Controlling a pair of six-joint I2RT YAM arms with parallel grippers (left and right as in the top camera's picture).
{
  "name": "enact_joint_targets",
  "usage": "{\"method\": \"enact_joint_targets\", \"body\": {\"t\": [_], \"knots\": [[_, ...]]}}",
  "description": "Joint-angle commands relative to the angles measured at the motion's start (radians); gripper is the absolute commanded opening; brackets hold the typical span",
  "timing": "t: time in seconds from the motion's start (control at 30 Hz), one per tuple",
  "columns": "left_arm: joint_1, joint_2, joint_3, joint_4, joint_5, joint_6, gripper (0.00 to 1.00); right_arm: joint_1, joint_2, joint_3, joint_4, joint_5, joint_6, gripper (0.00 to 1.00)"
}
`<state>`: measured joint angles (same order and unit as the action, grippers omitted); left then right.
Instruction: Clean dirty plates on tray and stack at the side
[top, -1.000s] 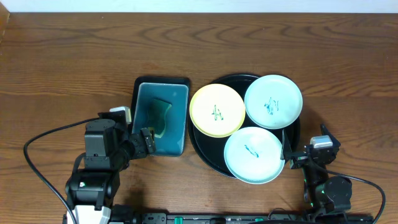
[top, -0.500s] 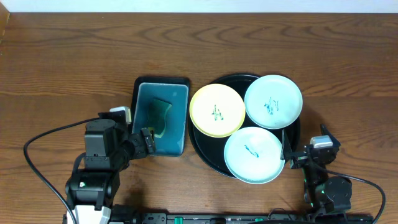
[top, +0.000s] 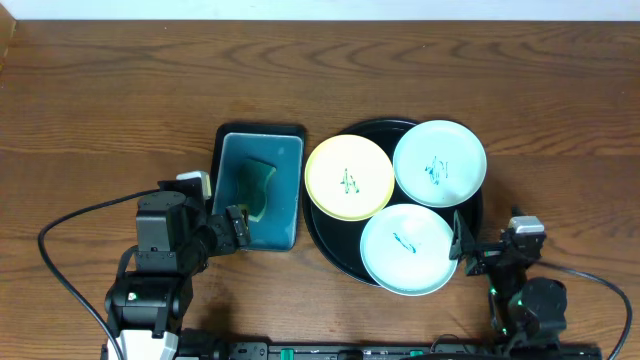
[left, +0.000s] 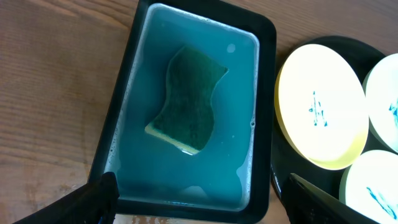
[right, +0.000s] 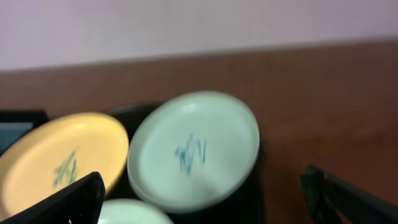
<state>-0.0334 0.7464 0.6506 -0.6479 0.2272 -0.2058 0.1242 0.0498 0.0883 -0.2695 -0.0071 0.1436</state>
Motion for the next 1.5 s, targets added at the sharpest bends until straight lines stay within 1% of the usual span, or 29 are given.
{"method": "enact_joint_targets", "body": {"t": [0.0, 0.23, 0.43, 0.67, 0.8, 1.0, 1.27, 1.47], "knots": [[0.006, 0.004, 0.025, -0.002, 0.004, 0.002, 0.85, 0.008, 0.051, 0.071, -0.059, 0.002, 0.071, 0.99], [0.006, 0.004, 0.025, -0.002, 0.005, 0.001, 0.85, 0.008, 0.260, 0.243, -0.180, -0.057, 0.073, 0.99], [0.006, 0.004, 0.025, -0.002, 0.005, 0.002, 0.85, 0.008, 0.500, 0.405, -0.301, -0.114, 0.061, 0.99], [0.006, 0.004, 0.025, -0.002, 0.005, 0.002, 0.85, 0.008, 0.806, 0.614, -0.500, -0.126, 0.043, 0.99], [0.006, 0.004, 0.025, -0.002, 0.005, 0.001, 0.85, 0.008, 0.928, 0.700, -0.546, -0.126, 0.024, 0.99], [0.006, 0.004, 0.025, -0.002, 0.005, 0.001, 0.85, 0.008, 1.003, 0.719, -0.536, -0.174, 0.024, 0.99], [0.006, 0.004, 0.025, 0.000, 0.005, 0.002, 0.85, 0.008, 1.014, 0.719, -0.537, -0.178, 0.024, 0.99], [0.006, 0.005, 0.026, 0.072, 0.005, 0.001, 0.85, 0.008, 1.017, 0.719, -0.538, -0.178, 0.024, 0.99]]}}
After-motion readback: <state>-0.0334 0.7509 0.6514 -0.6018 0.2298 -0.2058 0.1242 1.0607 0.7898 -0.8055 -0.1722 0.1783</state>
